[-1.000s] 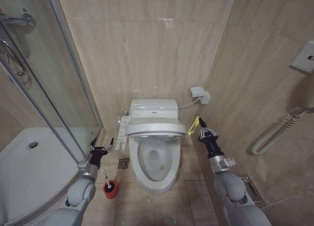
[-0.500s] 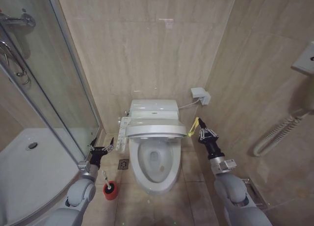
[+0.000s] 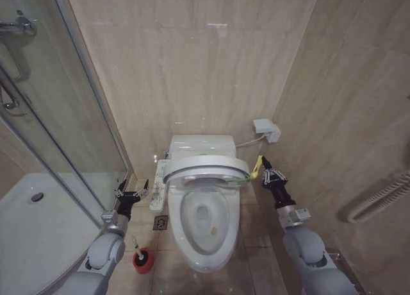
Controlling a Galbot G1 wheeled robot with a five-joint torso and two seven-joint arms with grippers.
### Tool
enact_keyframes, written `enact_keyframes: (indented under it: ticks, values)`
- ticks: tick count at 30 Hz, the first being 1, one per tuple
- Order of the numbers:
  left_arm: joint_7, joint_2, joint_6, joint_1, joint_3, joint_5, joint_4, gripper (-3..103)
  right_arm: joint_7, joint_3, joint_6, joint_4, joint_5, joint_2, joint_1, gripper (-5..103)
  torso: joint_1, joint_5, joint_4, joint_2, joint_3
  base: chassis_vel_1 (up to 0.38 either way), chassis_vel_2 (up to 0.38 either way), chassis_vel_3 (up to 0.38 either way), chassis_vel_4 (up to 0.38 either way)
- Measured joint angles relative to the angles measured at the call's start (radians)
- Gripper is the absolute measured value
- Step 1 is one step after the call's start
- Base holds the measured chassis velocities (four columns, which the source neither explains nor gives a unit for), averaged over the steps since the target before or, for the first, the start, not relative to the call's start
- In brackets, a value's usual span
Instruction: Open the toilet lid, clean the toilet bowl with a toilet brush, close the toilet lid, and flush.
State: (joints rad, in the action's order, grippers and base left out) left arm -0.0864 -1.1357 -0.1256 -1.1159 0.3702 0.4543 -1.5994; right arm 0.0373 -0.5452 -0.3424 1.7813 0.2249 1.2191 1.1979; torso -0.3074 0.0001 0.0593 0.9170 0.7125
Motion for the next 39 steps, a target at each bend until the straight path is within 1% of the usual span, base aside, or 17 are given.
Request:
enact_keyframes:
  ticks: [9, 17, 22, 27, 33, 39]
  values:
    - [0.0, 0.0, 0.0, 0.0, 0.0, 0.0, 0.0, 100, 0.01, 0.024, 0.009, -0.089, 0.036, -0.028, -0.103, 0, 0.0, 0.0, -0.0004, 0.0, 0.0, 0.017, -0.019, -0.013, 0.014]
    - [0.0, 0.0, 0.0, 0.0, 0.0, 0.0, 0.0, 100, 0.01, 0.057, 0.02, -0.154, 0.045, -0.043, -0.166, 0, -0.001, 0.0, -0.0001, 0.0, 0.0, 0.0, 0.0, 0.0, 0.0]
    - [0.0, 0.0, 0.0, 0.0, 0.0, 0.0, 0.0, 100, 0.0, 0.081, 0.042, -0.189, 0.059, -0.05, -0.215, 0, -0.001, -0.0002, -0.0002, 0.0, 0.0, 0.0, 0.0, 0.0, 0.0]
    - [0.0, 0.0, 0.0, 0.0, 0.0, 0.0, 0.0, 100, -0.016, 0.108, 0.062, -0.196, 0.063, -0.049, -0.245, 0, -0.001, -0.0002, -0.0001, 0.0, 0.0, 0.0, 0.0, 0.0, 0.0]
    - [0.0, 0.0, 0.0, 0.0, 0.0, 0.0, 0.0, 100, -0.019, 0.134, 0.062, -0.237, 0.063, -0.046, -0.284, 0, -0.001, -0.0002, -0.0001, 0.0, 0.0, 0.0, 0.0, 0.0, 0.0]
    - [0.0, 0.0, 0.0, 0.0, 0.0, 0.0, 0.0, 100, -0.039, 0.166, 0.084, -0.279, 0.07, -0.026, -0.35, 0, -0.001, -0.0002, -0.0001, 0.0, 0.0, 0.0, 0.0, 0.0, 0.0]
